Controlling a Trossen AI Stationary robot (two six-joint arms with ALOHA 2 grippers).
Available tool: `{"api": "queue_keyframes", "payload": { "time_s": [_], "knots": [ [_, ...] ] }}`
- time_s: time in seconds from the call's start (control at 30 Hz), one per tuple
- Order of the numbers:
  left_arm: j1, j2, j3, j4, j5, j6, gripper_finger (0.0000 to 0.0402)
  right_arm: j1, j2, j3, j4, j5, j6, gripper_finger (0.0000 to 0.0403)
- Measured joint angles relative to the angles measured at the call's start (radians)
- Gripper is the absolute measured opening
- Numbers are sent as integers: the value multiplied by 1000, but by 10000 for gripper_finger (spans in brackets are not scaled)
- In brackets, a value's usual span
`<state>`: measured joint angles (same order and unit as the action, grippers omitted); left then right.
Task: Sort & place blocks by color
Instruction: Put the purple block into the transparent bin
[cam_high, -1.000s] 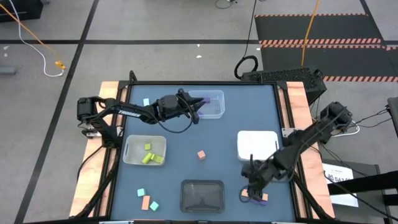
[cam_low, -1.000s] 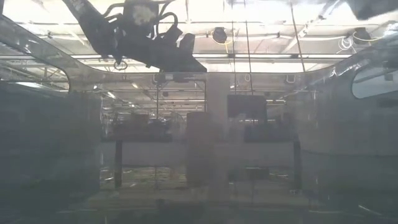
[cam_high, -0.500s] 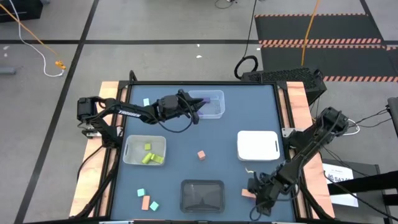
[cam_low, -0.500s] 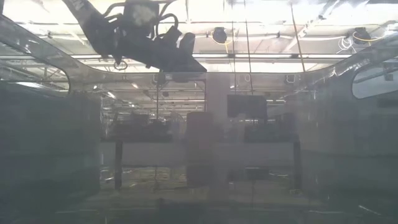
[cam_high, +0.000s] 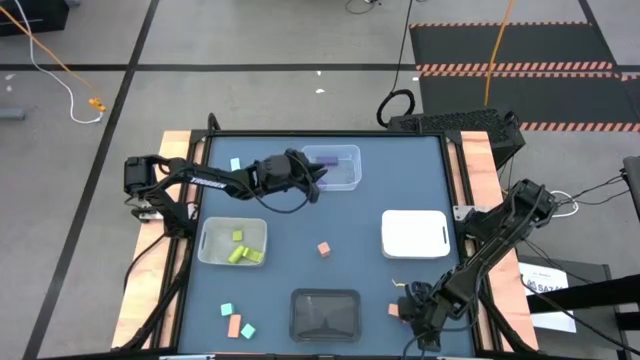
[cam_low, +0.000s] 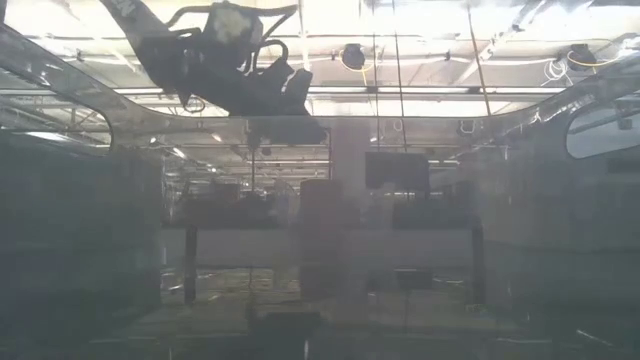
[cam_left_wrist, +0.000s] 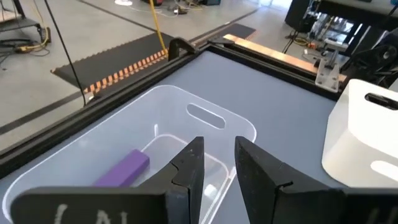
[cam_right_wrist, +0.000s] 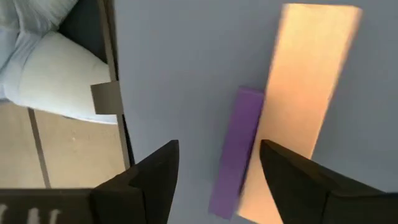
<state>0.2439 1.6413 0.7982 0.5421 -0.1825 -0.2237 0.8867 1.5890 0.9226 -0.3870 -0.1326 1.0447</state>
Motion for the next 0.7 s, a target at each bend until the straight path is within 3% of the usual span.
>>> {"api": "queue_keyframes", "payload": {
  "time_s": [0.33,0.7],
  "knots": [
    [-25,0,0,-16,1,9,90,0,67,4,22,11,-38,135],
    [-26,0,0,-18,1,11,90,0,76,2,26,112,5,66]
  ]
}}
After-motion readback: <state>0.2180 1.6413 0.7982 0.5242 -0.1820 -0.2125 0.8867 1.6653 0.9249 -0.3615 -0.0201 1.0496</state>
